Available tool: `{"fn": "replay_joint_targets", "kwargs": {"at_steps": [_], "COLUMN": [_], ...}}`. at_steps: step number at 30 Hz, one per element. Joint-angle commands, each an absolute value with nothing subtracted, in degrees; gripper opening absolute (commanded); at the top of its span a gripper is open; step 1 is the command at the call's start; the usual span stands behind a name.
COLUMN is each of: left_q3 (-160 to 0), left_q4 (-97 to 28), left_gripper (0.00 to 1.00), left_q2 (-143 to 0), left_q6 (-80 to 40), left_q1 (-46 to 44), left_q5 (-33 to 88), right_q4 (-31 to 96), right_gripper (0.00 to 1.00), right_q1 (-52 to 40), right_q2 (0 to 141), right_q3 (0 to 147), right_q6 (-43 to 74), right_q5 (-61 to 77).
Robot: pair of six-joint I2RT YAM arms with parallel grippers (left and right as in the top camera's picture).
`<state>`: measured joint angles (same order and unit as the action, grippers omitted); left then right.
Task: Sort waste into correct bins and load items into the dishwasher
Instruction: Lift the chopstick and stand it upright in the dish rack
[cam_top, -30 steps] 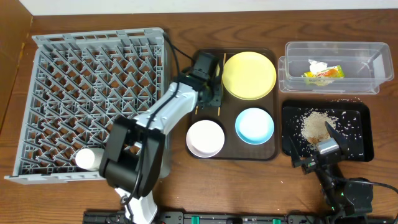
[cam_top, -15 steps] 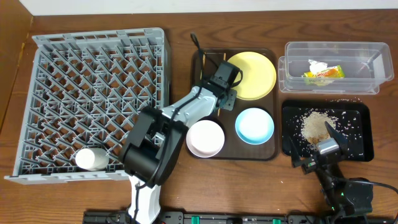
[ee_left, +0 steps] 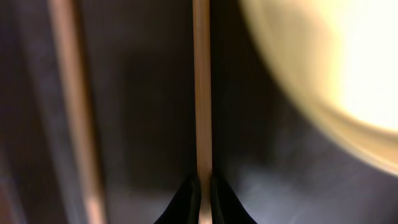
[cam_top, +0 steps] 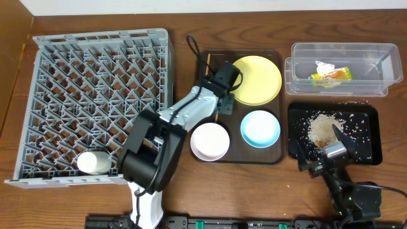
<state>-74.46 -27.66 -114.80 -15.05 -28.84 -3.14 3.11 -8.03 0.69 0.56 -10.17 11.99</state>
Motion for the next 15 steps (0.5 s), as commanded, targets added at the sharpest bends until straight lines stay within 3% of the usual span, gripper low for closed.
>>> {"fn": "replay_joint_targets", "kwargs": {"at_steps": [1,15], "left_q3": [-73.87,-73.84], "left_q4": [-30.13,-43.4], "left_gripper": [0.08,0.08], "left_q2": [-107.98,-88.92], "left_q6": [-15.25,-12.29], "left_q1": [-27.18,-17.72], "left_q5": [-4.34,-14.72], "right_q4": [3.03,3.03], "right_gripper": [0.99,0.99], "right_q1": [-7.18,-7.18], "right_q2": [0.38,0.38], "right_q3": [0.32,0.32], "right_q6": [-10.79,-10.79], "right_q5": [12.27,12.27]}}
